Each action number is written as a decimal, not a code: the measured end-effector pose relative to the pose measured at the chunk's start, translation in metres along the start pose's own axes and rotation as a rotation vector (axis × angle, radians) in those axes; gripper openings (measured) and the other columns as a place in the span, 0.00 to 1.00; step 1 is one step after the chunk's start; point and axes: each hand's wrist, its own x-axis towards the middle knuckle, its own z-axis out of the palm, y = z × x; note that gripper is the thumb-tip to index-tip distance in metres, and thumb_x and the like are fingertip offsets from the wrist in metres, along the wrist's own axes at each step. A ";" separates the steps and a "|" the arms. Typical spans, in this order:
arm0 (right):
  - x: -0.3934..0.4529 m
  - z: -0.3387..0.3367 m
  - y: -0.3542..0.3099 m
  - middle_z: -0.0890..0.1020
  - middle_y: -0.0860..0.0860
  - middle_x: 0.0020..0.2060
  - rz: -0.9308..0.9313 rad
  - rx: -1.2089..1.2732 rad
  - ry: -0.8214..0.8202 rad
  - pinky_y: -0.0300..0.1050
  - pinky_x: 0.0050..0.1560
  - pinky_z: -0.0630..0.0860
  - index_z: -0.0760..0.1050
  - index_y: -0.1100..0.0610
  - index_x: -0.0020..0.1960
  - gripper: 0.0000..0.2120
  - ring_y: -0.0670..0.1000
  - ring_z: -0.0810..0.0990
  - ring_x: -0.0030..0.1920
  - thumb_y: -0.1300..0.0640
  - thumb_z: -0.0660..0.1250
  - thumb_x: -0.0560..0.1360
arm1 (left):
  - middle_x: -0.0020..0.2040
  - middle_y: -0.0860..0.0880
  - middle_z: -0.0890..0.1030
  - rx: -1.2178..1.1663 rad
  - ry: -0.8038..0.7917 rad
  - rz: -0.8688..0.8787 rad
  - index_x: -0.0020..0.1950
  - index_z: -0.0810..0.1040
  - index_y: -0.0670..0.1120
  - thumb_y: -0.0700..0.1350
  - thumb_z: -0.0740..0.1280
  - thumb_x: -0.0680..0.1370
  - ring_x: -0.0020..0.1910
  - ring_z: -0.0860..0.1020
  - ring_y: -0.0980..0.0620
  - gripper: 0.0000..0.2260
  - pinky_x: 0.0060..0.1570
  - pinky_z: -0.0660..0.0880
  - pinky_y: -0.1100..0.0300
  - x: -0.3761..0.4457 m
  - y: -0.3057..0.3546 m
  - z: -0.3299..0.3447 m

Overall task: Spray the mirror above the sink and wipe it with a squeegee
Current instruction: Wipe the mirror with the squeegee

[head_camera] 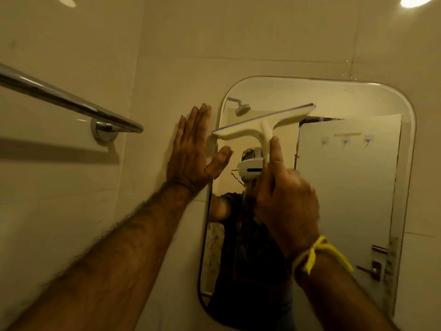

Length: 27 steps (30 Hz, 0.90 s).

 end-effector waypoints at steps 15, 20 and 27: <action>0.019 -0.005 0.004 0.75 0.52 0.31 0.042 -0.044 0.121 0.37 0.25 0.70 0.57 0.56 0.78 0.26 0.47 0.71 0.27 0.57 0.57 0.81 | 0.83 0.41 0.56 0.004 0.021 0.000 0.83 0.54 0.40 0.65 0.55 0.80 0.83 0.52 0.43 0.39 0.80 0.48 0.39 -0.011 0.004 0.004; 0.069 -0.007 -0.004 0.78 0.53 0.33 0.169 -0.039 0.197 0.48 0.32 0.80 0.54 0.50 0.78 0.28 0.52 0.75 0.30 0.56 0.56 0.80 | 0.83 0.38 0.55 0.081 0.000 0.101 0.82 0.53 0.39 0.63 0.62 0.80 0.83 0.52 0.42 0.41 0.79 0.48 0.35 -0.012 0.003 0.007; -0.015 0.003 0.002 0.73 0.48 0.31 0.122 -0.057 0.133 0.38 0.29 0.72 0.56 0.54 0.78 0.28 0.46 0.70 0.28 0.55 0.61 0.81 | 0.83 0.38 0.55 0.142 -0.013 0.164 0.82 0.55 0.40 0.65 0.57 0.80 0.83 0.53 0.42 0.40 0.79 0.50 0.37 -0.013 0.002 0.009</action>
